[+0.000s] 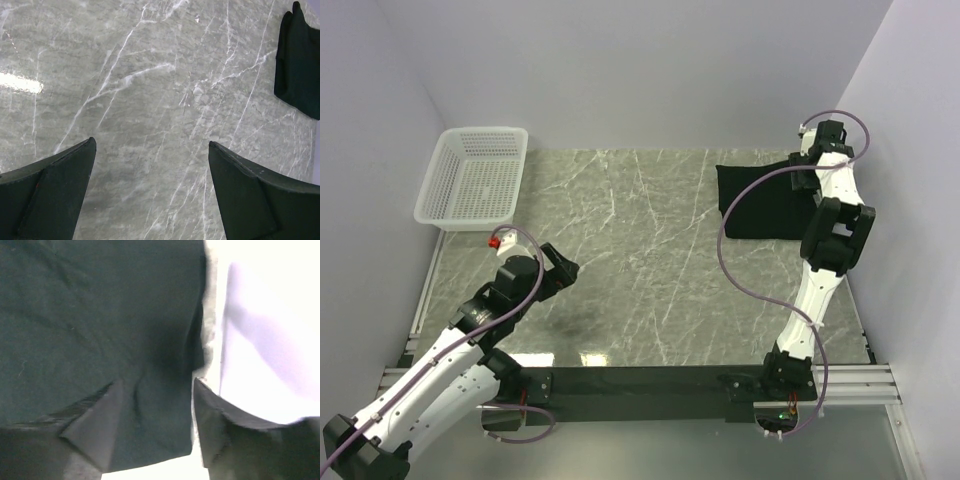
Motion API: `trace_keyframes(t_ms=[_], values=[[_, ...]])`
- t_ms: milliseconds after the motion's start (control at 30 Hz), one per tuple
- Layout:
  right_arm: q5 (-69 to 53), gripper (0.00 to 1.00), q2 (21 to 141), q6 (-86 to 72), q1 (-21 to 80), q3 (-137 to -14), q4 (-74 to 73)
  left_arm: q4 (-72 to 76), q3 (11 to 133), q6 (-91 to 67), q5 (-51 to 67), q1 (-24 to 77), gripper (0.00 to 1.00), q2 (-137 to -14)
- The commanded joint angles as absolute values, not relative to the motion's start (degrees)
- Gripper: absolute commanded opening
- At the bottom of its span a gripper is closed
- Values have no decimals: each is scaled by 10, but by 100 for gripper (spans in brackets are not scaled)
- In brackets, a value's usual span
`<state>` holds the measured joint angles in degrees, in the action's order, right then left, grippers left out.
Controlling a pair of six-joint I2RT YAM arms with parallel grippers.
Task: Fold and stack the t-shirts
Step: Neatly place the folded tshirt to the corner
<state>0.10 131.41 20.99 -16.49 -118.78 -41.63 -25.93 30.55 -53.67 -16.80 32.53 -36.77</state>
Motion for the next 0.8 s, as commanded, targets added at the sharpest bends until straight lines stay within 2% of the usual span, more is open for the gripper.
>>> trace_keyframes(t_ms=[0,33,267,400,533,767], values=[[37,67,1282,228,-171,-1210,-389,-240,313,-528,-163,323,100,-367],[40,73,1279,231,-171,-1210,-382,-240,313,-527,-164,322,99,-367],[40,76,1224,245,-168,-1179,-363,-234,337,-513,-160,319,99,-391],[-34,78,1160,256,-167,-1133,-387,-240,360,-491,-170,316,99,-402],[-181,79,1079,265,-165,-1010,-391,-250,389,-469,-179,309,99,-414],[-284,79,885,227,-167,-783,-345,-255,430,-427,-189,296,100,-432]])
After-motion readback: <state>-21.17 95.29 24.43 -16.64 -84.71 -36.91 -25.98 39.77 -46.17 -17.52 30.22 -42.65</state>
